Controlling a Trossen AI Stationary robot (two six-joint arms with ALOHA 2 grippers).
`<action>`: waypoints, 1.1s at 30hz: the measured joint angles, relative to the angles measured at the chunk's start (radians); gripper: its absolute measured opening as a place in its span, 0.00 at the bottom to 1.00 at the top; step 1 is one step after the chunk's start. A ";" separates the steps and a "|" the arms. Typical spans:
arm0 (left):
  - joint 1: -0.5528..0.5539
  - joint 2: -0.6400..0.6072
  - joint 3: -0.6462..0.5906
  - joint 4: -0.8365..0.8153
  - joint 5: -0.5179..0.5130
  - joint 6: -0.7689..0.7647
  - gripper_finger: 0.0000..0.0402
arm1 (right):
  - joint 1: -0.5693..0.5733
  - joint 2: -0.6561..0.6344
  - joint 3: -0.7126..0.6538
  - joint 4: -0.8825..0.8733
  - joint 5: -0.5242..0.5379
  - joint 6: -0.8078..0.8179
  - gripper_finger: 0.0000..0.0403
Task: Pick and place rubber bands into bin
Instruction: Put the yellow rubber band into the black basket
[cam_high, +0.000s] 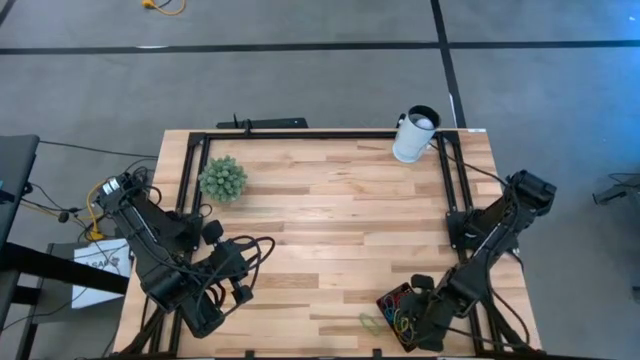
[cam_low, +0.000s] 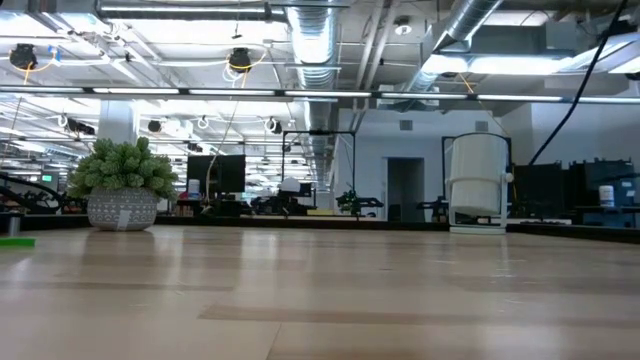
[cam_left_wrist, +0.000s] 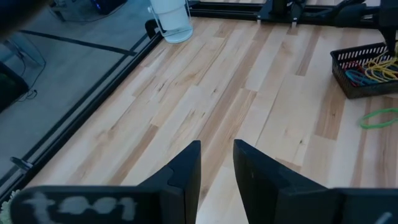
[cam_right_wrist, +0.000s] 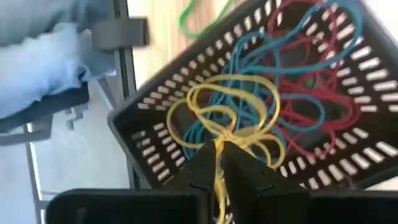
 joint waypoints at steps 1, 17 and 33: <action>0.000 0.000 0.000 0.000 0.000 -0.001 0.21 | -0.009 0.000 0.000 0.005 -0.010 0.000 0.08; -0.014 0.015 -0.040 0.052 0.103 -0.019 0.21 | -0.072 -0.002 0.001 0.072 -0.090 -0.087 0.14; -0.324 -0.027 -0.280 -0.028 0.212 -0.539 0.21 | 0.011 -0.349 0.002 0.093 0.401 -0.510 0.14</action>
